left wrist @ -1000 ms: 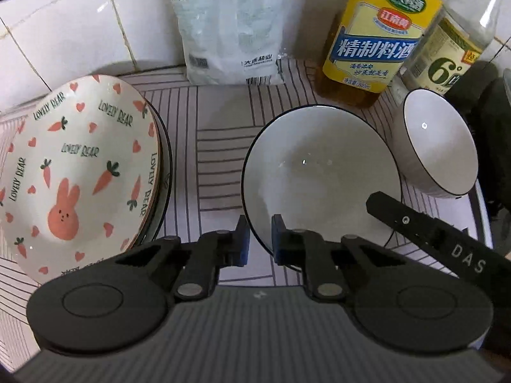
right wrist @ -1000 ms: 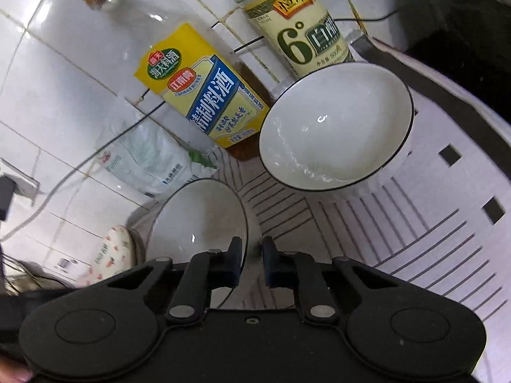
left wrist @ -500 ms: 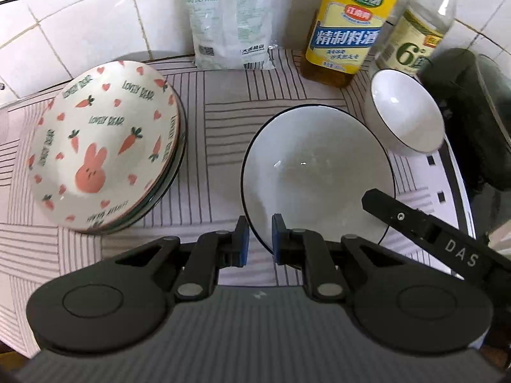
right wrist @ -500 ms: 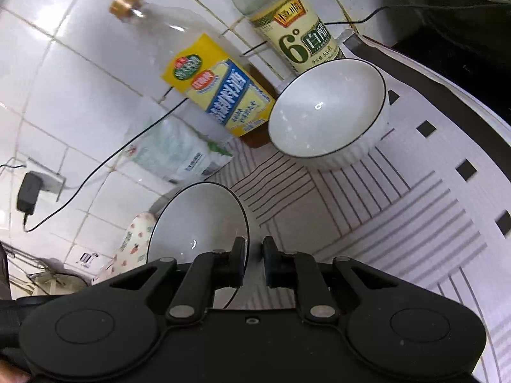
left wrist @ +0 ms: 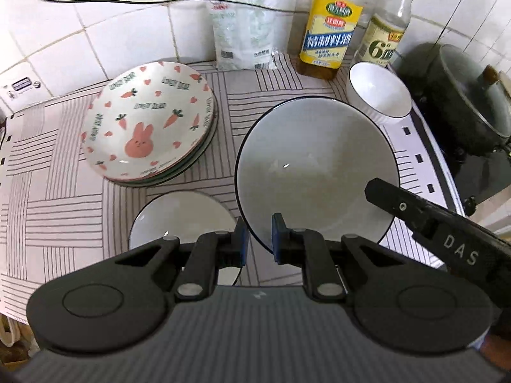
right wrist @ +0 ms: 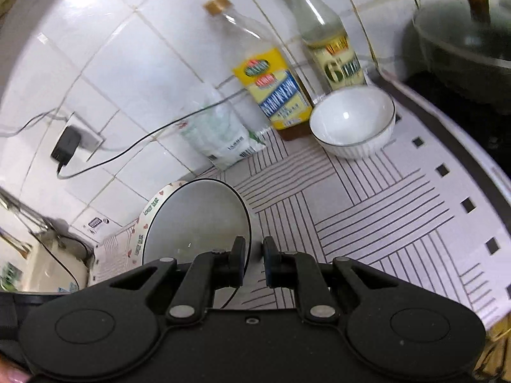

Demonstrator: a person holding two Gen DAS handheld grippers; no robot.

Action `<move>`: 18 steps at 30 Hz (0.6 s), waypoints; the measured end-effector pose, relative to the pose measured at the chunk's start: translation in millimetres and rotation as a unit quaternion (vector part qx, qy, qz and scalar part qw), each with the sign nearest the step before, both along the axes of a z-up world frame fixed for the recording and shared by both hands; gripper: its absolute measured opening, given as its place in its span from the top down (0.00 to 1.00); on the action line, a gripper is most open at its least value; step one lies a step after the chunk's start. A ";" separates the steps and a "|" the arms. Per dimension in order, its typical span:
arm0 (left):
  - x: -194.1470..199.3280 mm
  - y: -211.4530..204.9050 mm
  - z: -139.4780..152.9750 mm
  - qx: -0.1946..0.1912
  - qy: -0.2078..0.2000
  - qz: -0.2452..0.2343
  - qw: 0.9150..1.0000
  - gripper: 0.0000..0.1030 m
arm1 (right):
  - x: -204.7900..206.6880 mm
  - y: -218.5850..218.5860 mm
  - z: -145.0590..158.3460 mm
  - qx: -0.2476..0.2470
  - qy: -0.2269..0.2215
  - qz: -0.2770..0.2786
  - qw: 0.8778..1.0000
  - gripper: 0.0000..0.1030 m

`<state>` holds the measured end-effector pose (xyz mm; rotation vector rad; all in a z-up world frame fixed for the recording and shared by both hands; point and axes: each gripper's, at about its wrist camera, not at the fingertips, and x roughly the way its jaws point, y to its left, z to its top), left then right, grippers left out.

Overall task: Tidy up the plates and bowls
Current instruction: 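Lower the held bowl into the first bowl and open the left gripper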

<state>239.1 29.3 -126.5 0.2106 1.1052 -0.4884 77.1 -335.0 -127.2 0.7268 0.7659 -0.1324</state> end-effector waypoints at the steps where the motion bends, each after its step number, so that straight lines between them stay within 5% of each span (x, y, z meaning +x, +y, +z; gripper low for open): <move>1: -3.7 7.5 2.4 -0.003 -0.001 0.003 1.000 0.87 | -3.3 5.7 3.9 -0.008 -0.002 0.003 1.000 0.85; 18: -15.6 86.9 -16.5 0.013 0.021 0.061 0.998 0.87 | -12.1 79.0 -2.1 0.002 -0.021 0.072 0.997 0.84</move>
